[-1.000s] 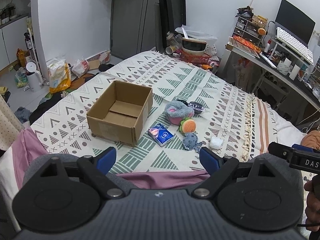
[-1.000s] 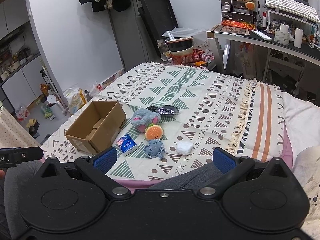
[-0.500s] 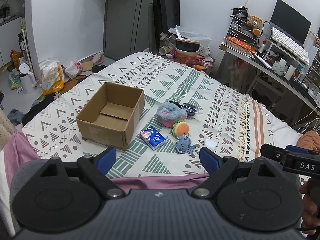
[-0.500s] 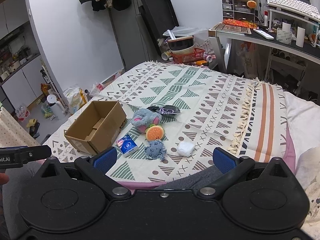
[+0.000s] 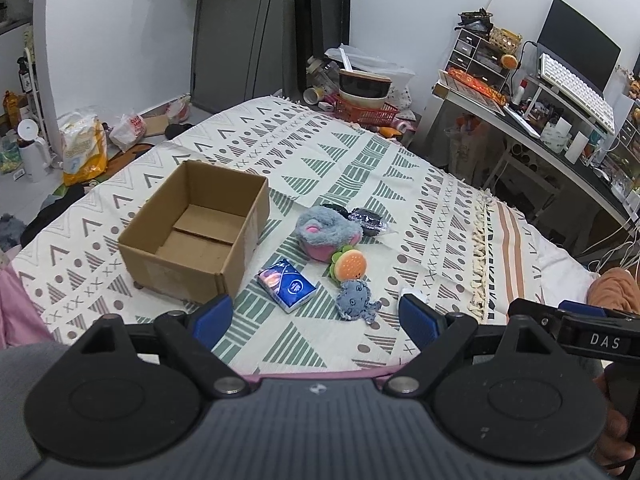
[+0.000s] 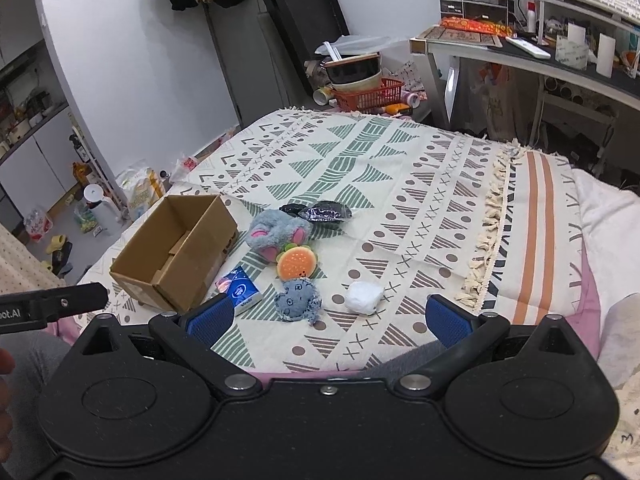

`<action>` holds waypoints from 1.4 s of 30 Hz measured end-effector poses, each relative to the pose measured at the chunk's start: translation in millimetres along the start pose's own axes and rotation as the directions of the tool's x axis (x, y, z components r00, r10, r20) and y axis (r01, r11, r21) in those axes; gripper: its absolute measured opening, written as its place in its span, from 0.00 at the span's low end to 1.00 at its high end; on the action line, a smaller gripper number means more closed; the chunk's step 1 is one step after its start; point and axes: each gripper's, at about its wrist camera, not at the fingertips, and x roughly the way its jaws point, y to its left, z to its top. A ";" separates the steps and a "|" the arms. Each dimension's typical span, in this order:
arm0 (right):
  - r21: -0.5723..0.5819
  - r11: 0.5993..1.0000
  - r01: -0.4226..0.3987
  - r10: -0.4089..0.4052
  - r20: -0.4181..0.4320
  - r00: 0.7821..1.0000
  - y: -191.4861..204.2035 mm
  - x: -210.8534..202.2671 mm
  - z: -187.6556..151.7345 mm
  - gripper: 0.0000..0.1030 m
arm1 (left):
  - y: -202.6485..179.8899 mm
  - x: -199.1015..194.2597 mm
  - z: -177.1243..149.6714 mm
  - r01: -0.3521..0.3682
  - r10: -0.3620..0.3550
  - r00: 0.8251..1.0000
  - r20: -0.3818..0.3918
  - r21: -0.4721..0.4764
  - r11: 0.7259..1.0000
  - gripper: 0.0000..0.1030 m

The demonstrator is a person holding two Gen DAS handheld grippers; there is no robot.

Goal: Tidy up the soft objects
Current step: 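Move the left gripper to the blue tissue pack while the right gripper approaches the white ball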

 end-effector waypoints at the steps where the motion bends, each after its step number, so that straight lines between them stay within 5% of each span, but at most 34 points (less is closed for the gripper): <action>1: 0.007 1.000 -0.003 0.004 -0.002 1.000 -1.9 2.8 1.2 1.00 | 0.1 4.3 1.1 0.003 -0.003 1.000 -0.003 -0.001 1.000 0.86; 19: 0.148 0.989 -0.011 0.015 -0.031 0.999 -44.5 54.0 16.6 0.99 | 4.3 68.0 20.2 0.002 -0.004 0.998 -0.070 -0.028 1.000 0.82; 42: 0.368 0.930 0.020 0.047 -0.173 0.984 -87.7 125.7 20.7 0.79 | -4.4 166.4 31.7 -0.027 0.010 0.982 -0.190 -0.087 0.996 0.74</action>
